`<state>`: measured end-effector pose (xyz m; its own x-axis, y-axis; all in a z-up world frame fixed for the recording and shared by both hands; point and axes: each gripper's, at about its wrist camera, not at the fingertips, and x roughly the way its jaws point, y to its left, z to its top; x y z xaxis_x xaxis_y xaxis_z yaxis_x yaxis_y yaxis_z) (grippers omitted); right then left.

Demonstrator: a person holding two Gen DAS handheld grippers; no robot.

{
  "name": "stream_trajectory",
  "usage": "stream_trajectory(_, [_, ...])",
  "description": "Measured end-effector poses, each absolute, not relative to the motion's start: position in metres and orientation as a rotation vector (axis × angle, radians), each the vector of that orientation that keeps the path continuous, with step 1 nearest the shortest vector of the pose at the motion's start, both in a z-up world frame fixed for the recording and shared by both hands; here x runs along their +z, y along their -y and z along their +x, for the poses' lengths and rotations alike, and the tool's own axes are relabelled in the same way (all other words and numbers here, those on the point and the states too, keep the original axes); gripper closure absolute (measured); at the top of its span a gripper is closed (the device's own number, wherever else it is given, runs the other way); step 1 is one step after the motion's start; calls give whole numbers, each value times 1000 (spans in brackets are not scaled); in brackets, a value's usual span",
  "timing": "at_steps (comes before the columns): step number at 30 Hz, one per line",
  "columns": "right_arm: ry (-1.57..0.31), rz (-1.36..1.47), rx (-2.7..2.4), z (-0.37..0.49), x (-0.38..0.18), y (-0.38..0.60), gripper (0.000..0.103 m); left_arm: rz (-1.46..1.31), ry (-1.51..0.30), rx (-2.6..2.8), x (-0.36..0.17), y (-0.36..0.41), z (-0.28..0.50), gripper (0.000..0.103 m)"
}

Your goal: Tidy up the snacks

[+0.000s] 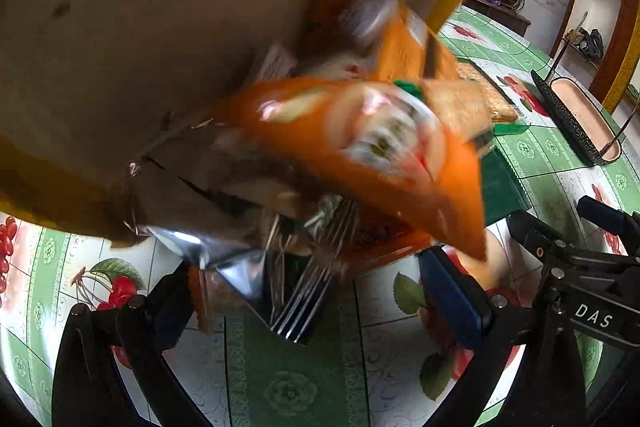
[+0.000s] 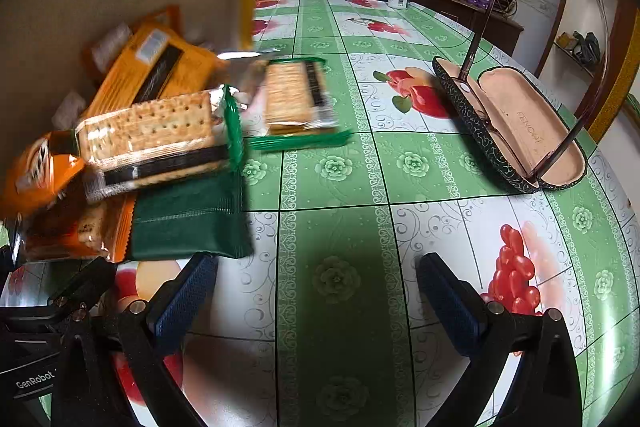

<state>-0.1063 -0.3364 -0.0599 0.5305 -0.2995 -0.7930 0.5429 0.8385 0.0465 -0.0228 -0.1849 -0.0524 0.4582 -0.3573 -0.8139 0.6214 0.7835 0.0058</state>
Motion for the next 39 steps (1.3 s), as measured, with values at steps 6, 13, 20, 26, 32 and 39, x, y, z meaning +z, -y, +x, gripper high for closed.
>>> stream_trajectory(6, [-878,305,-512,-105,-61,337,1,324,-912,-616,-52,182,-21,0])
stream_trajectory(13, [-879,304,-513,-104,-60,337,1,324,-911,-615,-51,180,-21,0])
stream_trajectory(20, [-878,304,-513,-105,-60,337,1,324,-911,-615,-50,177,-20,0])
stream_trajectory(26, [-878,304,-513,-105,-60,337,1,325,-910,-615,-51,178,-20,0])
stream_trajectory(32, [-878,304,-513,-105,-60,337,1,325,-910,-615,-50,177,-20,0])
stream_trajectory(39, [-879,304,-513,-105,-60,337,1,326,-910,-615,-50,177,-21,0])
